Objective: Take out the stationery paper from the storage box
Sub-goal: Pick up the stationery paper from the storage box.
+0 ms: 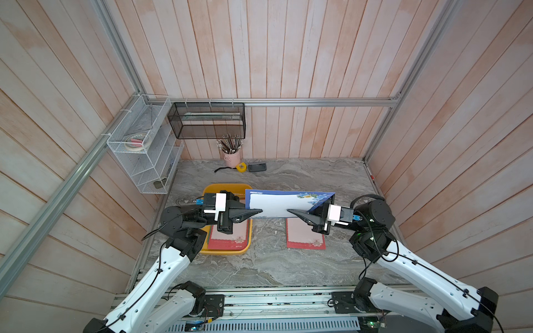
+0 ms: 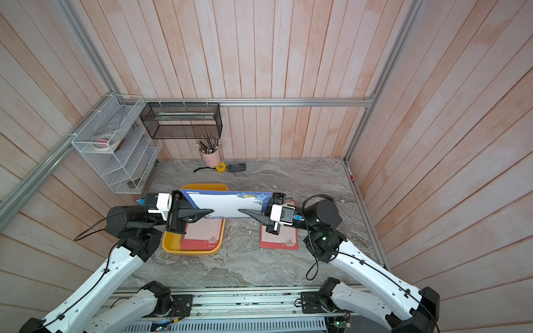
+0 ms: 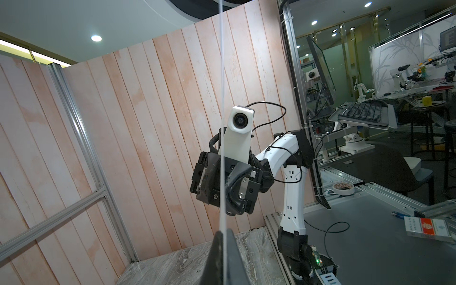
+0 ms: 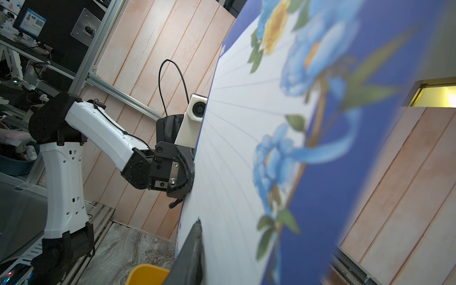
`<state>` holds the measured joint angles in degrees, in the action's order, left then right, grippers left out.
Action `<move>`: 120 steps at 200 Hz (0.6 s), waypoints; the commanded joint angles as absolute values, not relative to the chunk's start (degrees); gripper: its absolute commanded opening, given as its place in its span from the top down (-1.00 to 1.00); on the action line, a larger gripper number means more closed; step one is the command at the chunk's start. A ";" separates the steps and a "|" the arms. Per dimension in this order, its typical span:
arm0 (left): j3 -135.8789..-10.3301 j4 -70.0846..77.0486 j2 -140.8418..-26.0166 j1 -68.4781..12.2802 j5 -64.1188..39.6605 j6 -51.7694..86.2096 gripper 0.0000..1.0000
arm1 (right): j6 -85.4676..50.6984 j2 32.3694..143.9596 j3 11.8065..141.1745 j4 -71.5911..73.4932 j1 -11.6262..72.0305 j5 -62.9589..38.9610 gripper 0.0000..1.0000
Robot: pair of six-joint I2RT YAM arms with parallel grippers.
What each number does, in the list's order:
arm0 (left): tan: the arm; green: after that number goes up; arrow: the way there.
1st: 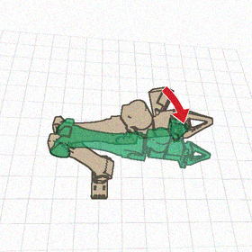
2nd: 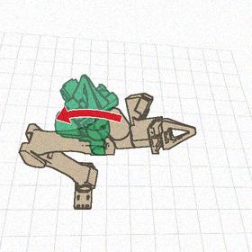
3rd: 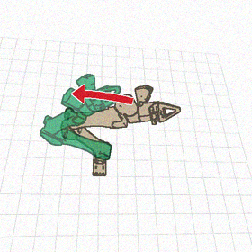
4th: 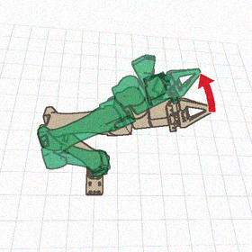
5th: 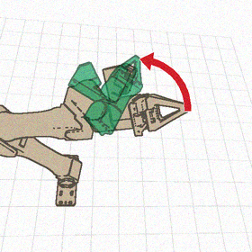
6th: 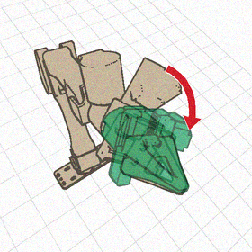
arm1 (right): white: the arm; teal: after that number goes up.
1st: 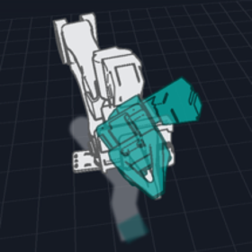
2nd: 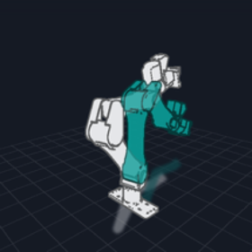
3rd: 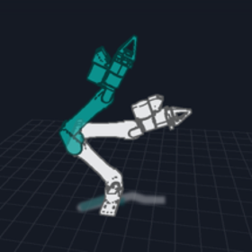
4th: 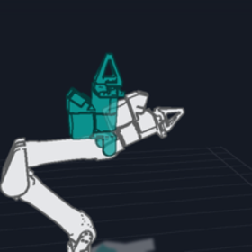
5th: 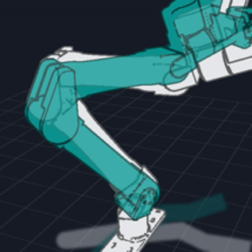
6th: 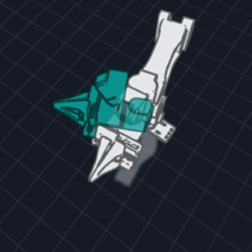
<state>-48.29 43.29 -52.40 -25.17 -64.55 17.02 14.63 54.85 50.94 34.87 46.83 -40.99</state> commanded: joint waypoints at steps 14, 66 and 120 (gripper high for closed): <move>-48.43 43.72 -52.13 -25.40 -63.48 17.49 1.00 | 15.89 54.88 51.10 34.89 46.76 -40.72 0.59; -48.08 43.40 -51.43 -25.40 -62.21 16.38 1.00 | 16.42 55.29 50.99 35.14 46.76 -40.57 1.00; -46.34 43.27 -49.37 -25.38 -58.17 12.42 0.66 | 15.95 54.94 49.76 36.96 46.75 -39.49 1.00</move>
<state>-47.51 42.81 -51.35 -25.32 -61.23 15.27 16.32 55.24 50.76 35.27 46.85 -40.75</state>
